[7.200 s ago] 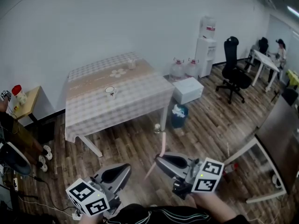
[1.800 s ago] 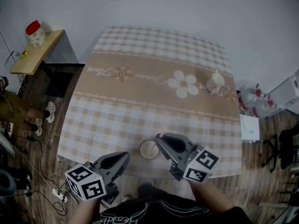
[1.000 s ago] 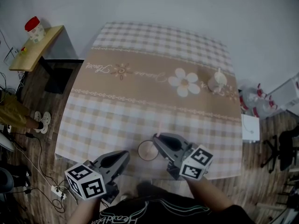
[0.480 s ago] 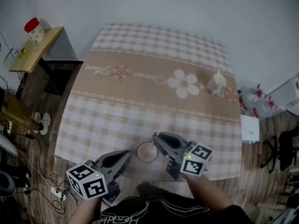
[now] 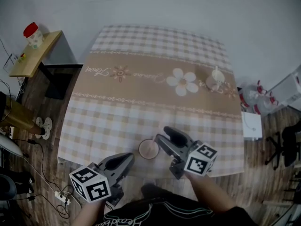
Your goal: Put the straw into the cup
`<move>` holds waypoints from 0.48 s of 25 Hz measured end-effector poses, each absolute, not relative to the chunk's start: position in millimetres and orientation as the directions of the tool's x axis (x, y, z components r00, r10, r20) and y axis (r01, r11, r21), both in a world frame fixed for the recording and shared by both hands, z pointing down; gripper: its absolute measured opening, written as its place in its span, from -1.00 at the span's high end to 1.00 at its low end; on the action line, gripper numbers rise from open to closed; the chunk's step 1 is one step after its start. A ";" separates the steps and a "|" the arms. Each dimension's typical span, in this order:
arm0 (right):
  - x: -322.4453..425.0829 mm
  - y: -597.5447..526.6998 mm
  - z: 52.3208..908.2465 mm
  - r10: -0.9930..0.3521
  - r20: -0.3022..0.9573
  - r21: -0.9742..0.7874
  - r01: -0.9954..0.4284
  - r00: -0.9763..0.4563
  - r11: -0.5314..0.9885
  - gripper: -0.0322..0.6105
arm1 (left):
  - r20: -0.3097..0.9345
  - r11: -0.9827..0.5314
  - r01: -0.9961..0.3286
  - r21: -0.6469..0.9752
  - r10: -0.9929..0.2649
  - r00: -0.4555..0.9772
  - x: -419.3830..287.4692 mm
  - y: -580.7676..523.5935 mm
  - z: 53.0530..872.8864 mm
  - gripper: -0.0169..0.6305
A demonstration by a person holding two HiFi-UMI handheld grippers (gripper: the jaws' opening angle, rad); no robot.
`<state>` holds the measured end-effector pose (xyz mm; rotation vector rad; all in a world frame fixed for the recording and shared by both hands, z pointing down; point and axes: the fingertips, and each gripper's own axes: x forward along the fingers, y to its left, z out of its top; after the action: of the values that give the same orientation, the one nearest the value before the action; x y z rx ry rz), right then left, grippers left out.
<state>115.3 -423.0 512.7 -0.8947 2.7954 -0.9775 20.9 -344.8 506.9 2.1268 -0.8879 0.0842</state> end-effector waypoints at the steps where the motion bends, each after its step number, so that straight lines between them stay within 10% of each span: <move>1: 120.7 -418.9 509.3 -0.556 0.137 -0.581 -0.521 -0.820 0.626 0.27 | 0.338 -0.427 -0.619 0.659 -0.566 0.752 20.1 -338.9 504.7 0.96; 12: 159.0 -280.1 449.0 -0.683 -0.026 -0.486 -0.588 -0.730 0.647 0.30 | 0.257 -0.540 -0.610 0.580 -0.589 0.766 14.7 -207.9 479.8 0.96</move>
<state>159.0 -280.1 449.0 -1.0394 2.6590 -0.6755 14.7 -207.9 479.8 2.2871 -0.8909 0.0400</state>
